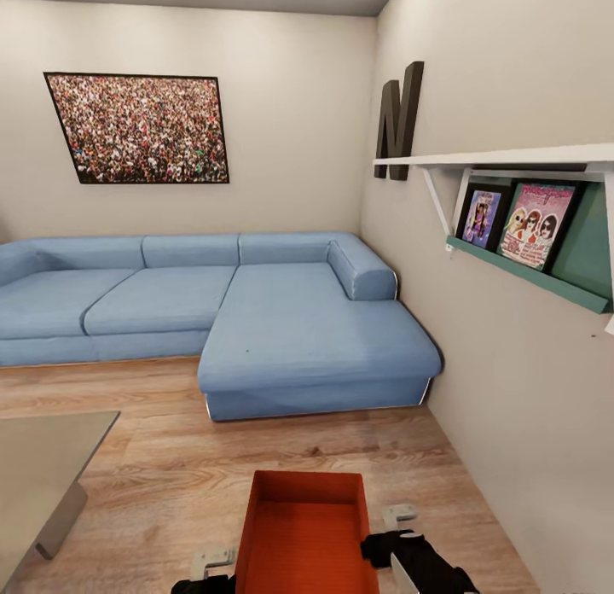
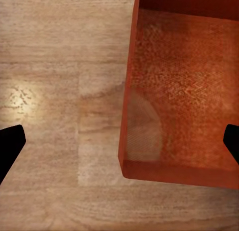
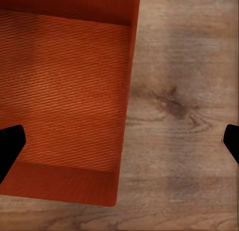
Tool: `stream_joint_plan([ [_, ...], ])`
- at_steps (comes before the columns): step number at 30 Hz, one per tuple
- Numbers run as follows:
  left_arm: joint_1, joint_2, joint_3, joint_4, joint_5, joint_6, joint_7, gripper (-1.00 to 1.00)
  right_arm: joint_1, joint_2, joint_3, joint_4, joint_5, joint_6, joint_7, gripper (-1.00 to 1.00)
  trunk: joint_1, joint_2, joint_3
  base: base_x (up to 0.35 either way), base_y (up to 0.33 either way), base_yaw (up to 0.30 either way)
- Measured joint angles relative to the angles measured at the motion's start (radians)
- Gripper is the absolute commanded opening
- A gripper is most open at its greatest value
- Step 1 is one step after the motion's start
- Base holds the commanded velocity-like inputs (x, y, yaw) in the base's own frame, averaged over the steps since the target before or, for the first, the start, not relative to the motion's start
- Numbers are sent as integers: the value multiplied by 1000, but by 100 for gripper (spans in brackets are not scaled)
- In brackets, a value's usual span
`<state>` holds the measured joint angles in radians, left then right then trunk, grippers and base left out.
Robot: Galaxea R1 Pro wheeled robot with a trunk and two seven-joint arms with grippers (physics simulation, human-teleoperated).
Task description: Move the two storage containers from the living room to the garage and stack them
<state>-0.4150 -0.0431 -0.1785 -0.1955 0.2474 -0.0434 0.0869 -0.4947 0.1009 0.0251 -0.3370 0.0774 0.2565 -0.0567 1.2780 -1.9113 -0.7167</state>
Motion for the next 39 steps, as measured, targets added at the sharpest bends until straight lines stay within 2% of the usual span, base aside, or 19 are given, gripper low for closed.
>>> stream_joint_plan([
  [6,1,0,0,0,0,0,0,100,-11,-5,-27,-2,-9,25,-2,100,0,0,0,0,0,0],
  [15,1,0,0,0,0,0,0,100,-22,-5,-35,0,-12,31,-3,100,35,-63,-28,0,0,0],
  [20,1,0,0,0,0,-1,0,100,-23,-5,-36,0,-12,31,-3,100,35,-63,-28,0,0,0],
  [28,1,0,0,0,0,-1,0,100,-24,-5,-37,2,-12,30,-3,100,65,-119,-53,0,0,0],
  [39,0,1,-1,-3,0,-2,-1,100,-23,-5,-37,11,-12,28,-4,100,65,-119,-53,0,0,0],
])
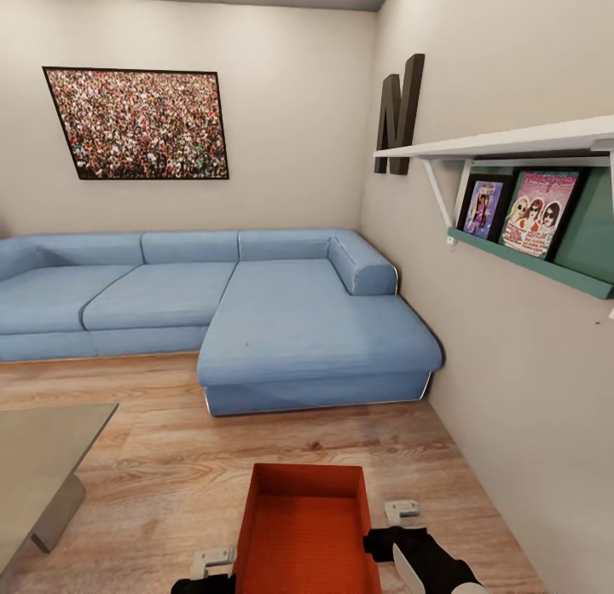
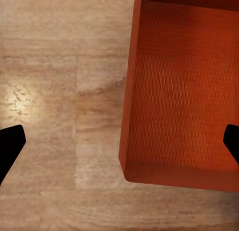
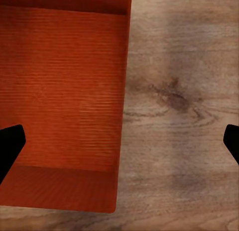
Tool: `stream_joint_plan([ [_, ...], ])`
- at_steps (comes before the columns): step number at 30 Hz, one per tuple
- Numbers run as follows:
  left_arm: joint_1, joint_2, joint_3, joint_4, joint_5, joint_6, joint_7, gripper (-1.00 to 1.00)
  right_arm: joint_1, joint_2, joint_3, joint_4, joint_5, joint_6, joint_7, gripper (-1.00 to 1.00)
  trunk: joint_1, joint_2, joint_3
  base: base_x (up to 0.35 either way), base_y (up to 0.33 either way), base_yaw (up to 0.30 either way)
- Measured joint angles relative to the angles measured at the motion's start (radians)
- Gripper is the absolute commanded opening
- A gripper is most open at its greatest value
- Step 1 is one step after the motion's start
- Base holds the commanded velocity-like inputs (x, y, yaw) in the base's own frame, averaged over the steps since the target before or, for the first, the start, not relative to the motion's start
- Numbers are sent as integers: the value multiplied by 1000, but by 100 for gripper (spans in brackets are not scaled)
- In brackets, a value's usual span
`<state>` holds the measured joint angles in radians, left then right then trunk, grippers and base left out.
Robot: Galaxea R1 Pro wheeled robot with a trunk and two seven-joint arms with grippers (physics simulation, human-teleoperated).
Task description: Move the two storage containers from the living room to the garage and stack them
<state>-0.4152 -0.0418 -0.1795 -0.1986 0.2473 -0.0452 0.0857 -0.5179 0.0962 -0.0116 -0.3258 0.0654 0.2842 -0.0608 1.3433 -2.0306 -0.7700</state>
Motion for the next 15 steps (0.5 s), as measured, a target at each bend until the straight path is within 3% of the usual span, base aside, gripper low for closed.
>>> stream_joint_plan([
  [9,-11,3,-3,-3,-8,-1,4,100,0,1,0,2,1,-4,0,100,31,-56,-25,0,0,0],
  [15,-14,3,-4,-3,-9,-2,4,100,0,2,2,2,4,-5,0,100,31,-56,-25,0,0,0],
])
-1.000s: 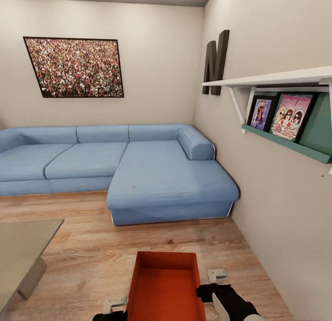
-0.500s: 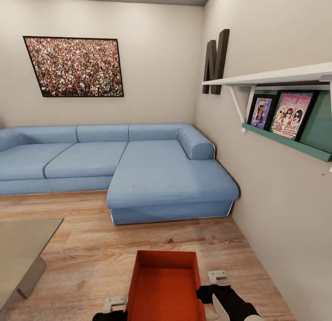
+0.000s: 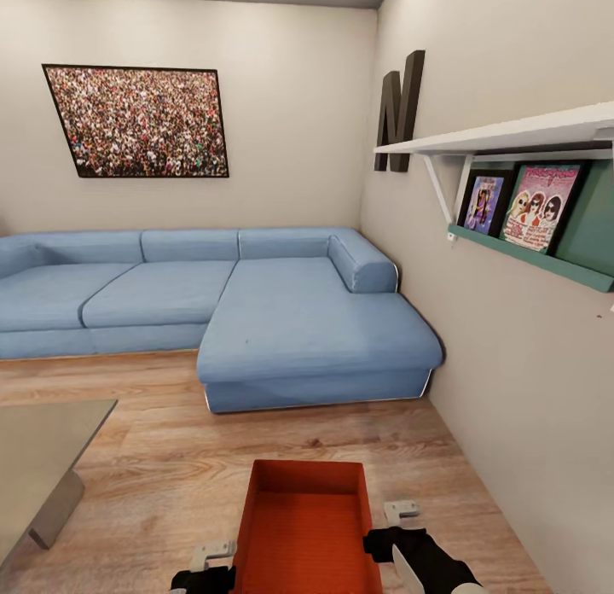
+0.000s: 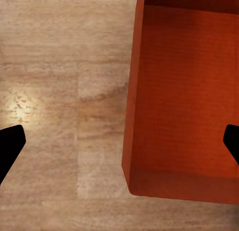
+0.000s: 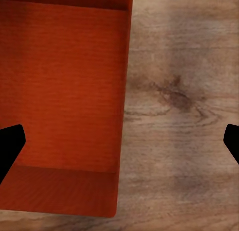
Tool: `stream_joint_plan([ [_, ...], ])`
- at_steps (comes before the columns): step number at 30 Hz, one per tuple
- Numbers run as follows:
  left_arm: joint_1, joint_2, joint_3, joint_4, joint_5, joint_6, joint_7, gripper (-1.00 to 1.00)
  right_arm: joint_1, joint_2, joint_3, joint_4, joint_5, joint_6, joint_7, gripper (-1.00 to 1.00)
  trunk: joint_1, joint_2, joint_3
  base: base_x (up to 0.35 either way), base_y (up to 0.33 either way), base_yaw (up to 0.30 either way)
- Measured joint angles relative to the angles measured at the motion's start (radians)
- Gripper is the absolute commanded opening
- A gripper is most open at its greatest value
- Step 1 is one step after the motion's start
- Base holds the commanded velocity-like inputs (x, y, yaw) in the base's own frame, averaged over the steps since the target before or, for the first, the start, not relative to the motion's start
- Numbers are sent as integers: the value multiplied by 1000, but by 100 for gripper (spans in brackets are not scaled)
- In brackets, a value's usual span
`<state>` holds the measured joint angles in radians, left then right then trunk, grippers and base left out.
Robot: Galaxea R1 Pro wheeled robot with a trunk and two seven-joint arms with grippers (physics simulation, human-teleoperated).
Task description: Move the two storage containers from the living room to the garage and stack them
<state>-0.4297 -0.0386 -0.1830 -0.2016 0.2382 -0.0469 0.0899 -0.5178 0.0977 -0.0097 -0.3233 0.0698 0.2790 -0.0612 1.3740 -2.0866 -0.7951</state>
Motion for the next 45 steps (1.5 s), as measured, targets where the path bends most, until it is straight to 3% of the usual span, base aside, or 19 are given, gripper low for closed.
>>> stream_joint_plan([
  [23,-1,-1,-10,3,0,-17,0,100,0,-1,-1,0,-3,-2,0,100,88,-161,-72,0,0,0],
  [39,-1,-1,-9,3,0,-17,0,100,0,-3,-1,1,-4,-5,14,100,100,-182,-81,0,0,0],
  [45,-1,-1,-9,3,0,-17,-1,100,0,-3,-1,2,-4,-5,15,100,123,-224,-100,0,0,0],
])
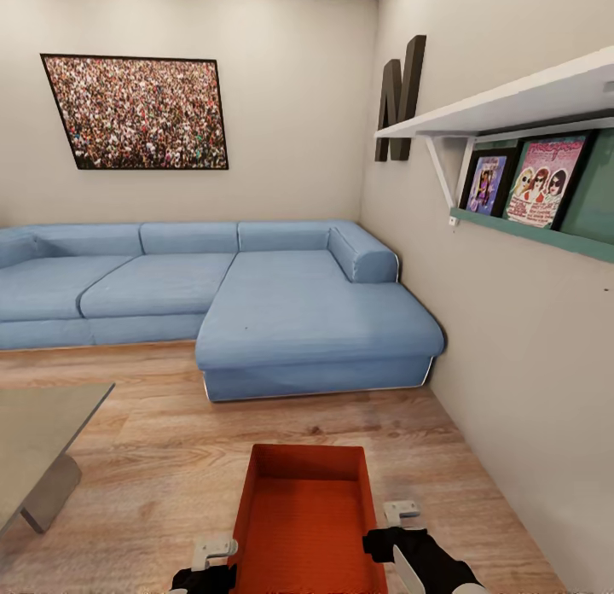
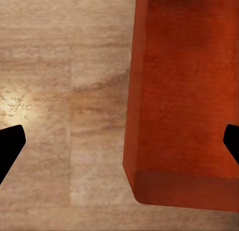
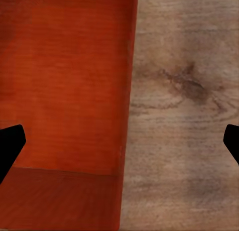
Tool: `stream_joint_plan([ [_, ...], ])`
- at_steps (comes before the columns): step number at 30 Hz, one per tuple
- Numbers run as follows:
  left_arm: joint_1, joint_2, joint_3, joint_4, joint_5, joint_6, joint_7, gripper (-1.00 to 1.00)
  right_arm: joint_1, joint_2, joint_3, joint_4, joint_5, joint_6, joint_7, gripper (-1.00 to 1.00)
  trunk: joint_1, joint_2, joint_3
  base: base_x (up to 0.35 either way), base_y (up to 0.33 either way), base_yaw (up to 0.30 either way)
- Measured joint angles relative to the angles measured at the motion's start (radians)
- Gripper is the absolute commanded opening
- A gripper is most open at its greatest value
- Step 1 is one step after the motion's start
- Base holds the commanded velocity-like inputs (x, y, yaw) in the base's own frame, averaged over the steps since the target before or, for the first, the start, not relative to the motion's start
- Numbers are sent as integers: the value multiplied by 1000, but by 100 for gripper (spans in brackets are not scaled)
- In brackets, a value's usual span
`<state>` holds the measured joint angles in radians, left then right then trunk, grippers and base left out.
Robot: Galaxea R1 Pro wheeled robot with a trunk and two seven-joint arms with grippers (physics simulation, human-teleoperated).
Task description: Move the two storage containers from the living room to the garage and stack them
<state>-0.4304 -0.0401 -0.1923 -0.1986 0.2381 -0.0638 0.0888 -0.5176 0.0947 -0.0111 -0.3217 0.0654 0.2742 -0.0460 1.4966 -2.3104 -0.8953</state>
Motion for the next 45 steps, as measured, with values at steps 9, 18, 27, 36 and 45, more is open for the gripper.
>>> stream_joint_plan([
  [9,0,1,0,0,0,0,0,100,0,0,1,0,0,0,0,100,15,-28,-13,0,0,0],
  [18,0,1,-1,0,0,0,-1,100,0,0,1,0,0,0,0,100,42,-77,-34,0,0,0],
  [27,0,1,0,0,0,0,-2,100,0,0,2,0,0,0,0,100,50,-91,-41,0,0,0],
  [36,0,1,0,-1,0,-3,-2,100,-1,0,3,0,0,0,0,100,81,-147,-66,0,0,0],
  [45,0,0,2,-2,1,-24,-2,100,0,0,2,0,0,0,0,100,88,-161,-72,0,0,0],
])
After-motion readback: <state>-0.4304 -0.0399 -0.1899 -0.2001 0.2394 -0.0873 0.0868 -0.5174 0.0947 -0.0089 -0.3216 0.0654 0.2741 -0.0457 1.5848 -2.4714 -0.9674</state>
